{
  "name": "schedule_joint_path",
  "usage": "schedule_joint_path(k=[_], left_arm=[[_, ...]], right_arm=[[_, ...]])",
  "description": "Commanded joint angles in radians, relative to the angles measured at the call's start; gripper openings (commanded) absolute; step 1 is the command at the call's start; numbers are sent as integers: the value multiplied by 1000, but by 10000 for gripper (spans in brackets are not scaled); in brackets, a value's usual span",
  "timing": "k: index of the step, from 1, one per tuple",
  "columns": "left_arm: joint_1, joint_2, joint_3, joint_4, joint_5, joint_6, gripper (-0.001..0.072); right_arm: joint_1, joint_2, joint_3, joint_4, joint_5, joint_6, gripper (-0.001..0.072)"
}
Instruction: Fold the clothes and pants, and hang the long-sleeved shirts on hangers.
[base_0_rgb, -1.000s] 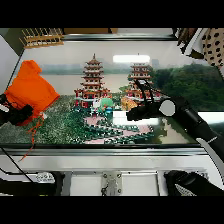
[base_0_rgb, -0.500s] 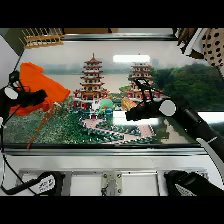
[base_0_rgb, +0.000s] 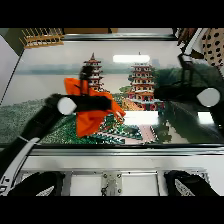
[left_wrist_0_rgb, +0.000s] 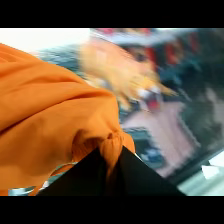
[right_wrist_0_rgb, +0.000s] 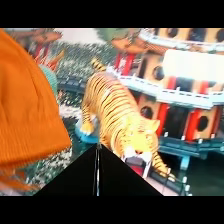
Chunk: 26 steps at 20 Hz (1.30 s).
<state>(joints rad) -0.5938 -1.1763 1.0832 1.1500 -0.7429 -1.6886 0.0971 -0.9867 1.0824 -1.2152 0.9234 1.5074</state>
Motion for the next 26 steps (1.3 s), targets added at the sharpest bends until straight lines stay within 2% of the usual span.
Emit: schedule_joint_path(k=[1,2,5,9,11,14,17,25,26], left_arm=[[-232,-87,2,-21,186,-60,588],[-227,-107,14,-19,195,-88,685],[-77,-136,97,-16,112,-76,685],[277,-199,180,-16,50,-45,685],[438,-282,204,-21,41,-46,685],[573,-432,245,-28,3,-47,685],[601,-576,332,-28,-56,-46,684],[494,-827,616,-28,-140,-46,683],[483,-844,645,-28,-148,-46,605]], right_arm=[[-141,59,6,-4,-2,-4,18],[-163,66,6,-4,-2,-4,19],[-183,71,6,-4,12,-5,22],[-181,62,6,-3,31,-4,21],[-181,55,5,-3,35,-4,21],[-181,39,1,-3,43,-5,21],[-181,-2,1,-3,74,-4,21],[-183,-238,1,-3,148,-45,28],[-183,-277,1,-3,156,-47,32]])
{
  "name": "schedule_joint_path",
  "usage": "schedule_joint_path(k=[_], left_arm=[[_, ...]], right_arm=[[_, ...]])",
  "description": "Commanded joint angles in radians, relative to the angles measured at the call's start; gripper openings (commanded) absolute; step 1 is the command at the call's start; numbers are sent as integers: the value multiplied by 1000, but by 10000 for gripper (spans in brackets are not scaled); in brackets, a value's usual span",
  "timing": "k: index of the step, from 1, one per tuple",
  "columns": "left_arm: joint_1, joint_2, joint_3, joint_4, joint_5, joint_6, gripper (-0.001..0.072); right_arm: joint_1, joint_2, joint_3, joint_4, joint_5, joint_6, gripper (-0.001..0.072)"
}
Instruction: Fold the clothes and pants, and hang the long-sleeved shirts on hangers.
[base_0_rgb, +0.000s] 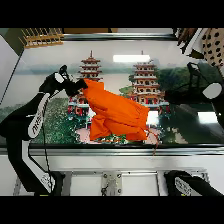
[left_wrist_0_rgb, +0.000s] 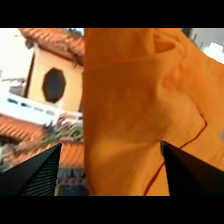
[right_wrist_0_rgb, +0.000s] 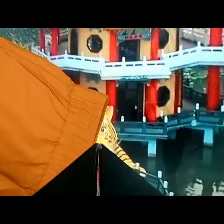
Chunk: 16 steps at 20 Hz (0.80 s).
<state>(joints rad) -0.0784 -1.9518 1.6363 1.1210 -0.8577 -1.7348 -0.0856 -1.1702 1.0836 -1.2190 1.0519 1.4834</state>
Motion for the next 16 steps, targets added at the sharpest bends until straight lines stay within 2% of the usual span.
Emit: schedule_joint_path(k=[1,2,3,5,10,13,14,15,16], left_arm=[[-40,-80,116,3,-39,0,370],[-46,-85,132,3,-39,0,152],[-47,-82,136,3,-32,0,10],[-45,-71,136,4,-29,0,8],[-42,-65,136,3,-37,1,8],[-42,-64,136,2,-38,0,8],[-41,-63,136,2,-42,0,8],[-41,-58,136,2,-47,0,8],[-41,-47,136,4,-52,0,8]], right_arm=[[-1,-138,0,0,27,-28,147],[-2,-179,0,0,26,-33,382],[-6,-224,0,11,21,-35,485],[-13,-314,0,90,0,-87,485],[-9,-477,0,399,-56,-256,487],[9,-499,1,446,-95,-269,485],[18,-499,1,446,-107,-273,448],[26,-499,1,446,-116,-284,324],[34,-498,2,446,-121,-294,144]])
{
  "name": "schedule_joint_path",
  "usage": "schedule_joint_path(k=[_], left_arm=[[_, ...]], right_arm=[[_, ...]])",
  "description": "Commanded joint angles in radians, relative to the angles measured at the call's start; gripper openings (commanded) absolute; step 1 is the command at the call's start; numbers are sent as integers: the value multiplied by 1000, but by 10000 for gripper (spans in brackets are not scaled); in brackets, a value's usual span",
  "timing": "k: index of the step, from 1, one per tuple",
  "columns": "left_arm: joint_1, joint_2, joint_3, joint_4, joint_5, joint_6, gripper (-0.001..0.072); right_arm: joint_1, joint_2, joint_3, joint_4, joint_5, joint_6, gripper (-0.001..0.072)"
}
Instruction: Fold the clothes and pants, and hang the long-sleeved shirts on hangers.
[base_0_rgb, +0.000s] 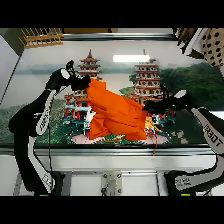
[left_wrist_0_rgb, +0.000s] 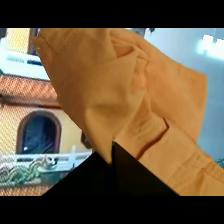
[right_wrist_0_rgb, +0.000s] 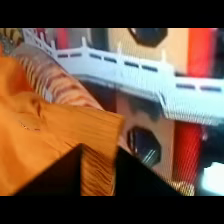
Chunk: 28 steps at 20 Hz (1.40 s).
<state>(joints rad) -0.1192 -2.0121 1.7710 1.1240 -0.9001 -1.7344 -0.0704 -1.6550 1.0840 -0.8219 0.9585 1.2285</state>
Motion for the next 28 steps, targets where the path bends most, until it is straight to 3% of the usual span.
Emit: schedule_joint_path(k=[1,4,10,18,23,28], left_arm=[[0,34,1,5,-7,0,8],[30,175,2,10,41,24,8],[112,679,3,10,37,175,8],[118,1182,3,10,-13,194,8],[118,1267,3,10,62,194,9],[118,1065,3,7,60,194,8]], right_arm=[[24,-5,5,49,-28,-43,11],[18,104,66,45,-23,-78,15],[8,525,298,41,44,-77,14],[8,948,308,40,45,-2,14],[8,1028,308,37,46,72,13],[10,972,307,-44,170,280,12]])
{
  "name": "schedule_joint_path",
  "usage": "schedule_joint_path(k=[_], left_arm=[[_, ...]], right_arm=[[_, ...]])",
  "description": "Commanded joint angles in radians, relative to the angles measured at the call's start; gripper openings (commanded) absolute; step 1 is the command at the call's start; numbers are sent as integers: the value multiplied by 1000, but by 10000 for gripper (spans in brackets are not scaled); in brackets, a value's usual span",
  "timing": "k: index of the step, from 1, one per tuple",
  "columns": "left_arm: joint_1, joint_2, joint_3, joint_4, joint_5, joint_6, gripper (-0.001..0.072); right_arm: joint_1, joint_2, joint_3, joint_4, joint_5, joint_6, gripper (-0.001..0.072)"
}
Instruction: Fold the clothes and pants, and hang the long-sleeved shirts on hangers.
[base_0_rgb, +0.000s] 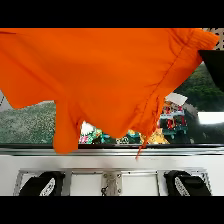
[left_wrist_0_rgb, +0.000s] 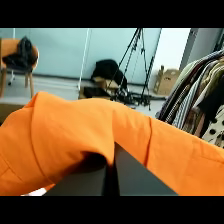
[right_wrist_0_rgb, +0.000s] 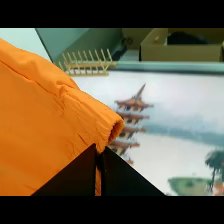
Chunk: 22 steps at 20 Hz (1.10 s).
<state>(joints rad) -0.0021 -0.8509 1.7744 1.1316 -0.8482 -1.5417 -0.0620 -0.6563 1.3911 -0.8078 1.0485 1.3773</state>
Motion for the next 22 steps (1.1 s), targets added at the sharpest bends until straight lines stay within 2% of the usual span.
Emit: schedule_joint_path(k=[1,3,5,6,8,9,10,11,12,13,14,16,19,22], left_arm=[[1,-177,0,-2,14,1,9],[-2,-354,1,-22,40,1,8],[-19,-538,1,-53,97,1,8],[-27,-627,8,-63,126,0,8],[-41,-776,75,-60,93,-4,18],[-42,-827,116,-58,57,-4,282],[-34,-865,156,-59,11,-7,667],[-20,-887,194,-54,-56,-22,681],[4,-898,223,-49,-142,-27,675],[30,-896,228,-49,-222,-27,674],[59,-888,209,-49,-304,-27,674],[100,-834,76,-35,-403,-26,673],[112,-711,-270,11,-431,-28,674],[87,-582,-667,10,-392,-25,674]], right_arm=[[2,-64,-3,-104,126,191,13],[11,-163,-11,-221,183,259,13],[31,-291,-22,-344,171,293,13],[32,-365,-22,-376,142,299,14],[22,-520,-21,-394,-3,299,18],[10,-581,-13,-390,-79,297,75],[-10,-634,1,-383,-133,295,349],[-33,-670,18,-374,-148,295,620],[-53,-681,23,-376,-145,282,629],[-69,-678,23,-378,-131,256,581],[-80,-664,21,-378,-104,220,572],[-79,-614,-1,-392,-27,169,571],[-72,-512,-91,-393,35,143,565],[-69,-409,-193,-393,41,137,565]])
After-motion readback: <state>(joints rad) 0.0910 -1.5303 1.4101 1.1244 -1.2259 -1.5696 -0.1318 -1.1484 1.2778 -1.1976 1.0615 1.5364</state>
